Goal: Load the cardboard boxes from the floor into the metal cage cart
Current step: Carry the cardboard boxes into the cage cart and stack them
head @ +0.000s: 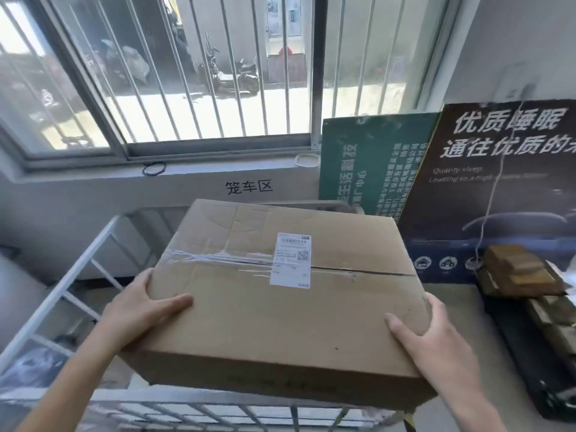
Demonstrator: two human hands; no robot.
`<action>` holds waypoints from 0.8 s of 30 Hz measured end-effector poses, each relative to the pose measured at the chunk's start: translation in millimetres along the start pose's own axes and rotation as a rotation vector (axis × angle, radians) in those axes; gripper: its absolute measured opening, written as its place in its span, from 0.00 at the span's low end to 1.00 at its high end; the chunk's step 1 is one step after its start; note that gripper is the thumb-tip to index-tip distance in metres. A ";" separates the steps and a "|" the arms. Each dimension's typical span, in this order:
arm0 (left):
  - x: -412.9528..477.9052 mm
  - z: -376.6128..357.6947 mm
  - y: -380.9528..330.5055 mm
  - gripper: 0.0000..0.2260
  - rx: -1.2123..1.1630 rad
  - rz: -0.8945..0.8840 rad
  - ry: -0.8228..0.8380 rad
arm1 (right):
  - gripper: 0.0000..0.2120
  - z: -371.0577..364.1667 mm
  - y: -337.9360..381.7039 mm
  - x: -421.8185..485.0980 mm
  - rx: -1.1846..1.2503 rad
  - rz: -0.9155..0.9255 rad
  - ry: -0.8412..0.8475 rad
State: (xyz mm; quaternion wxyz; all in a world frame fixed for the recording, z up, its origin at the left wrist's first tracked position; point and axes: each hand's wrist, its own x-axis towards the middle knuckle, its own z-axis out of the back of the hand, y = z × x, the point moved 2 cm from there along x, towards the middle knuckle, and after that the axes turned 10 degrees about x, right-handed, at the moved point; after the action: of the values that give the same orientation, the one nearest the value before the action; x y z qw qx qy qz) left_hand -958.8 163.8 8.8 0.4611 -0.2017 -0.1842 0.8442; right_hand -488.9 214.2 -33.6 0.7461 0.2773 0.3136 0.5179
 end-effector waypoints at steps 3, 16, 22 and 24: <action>40.1 -6.5 16.0 0.36 -0.009 0.043 0.014 | 0.42 -43.2 11.0 43.0 -0.028 0.023 0.070; 269.6 -225.1 97.7 0.37 -0.022 0.189 0.237 | 0.43 -264.3 -83.7 238.7 -0.134 -0.098 0.134; 317.0 -352.2 162.8 0.34 0.002 0.266 0.363 | 0.41 -369.0 -174.9 271.3 -0.210 -0.221 0.186; 324.6 -394.6 176.9 0.38 0.029 0.294 0.406 | 0.40 -393.5 -205.5 284.3 -0.220 -0.282 0.178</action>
State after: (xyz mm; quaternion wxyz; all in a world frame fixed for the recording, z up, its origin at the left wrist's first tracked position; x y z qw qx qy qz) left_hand -1042.1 400.4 -470.2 0.3636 -0.3851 -0.0443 0.8470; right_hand -587.1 454.6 -492.3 0.8064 0.1004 0.3555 0.4619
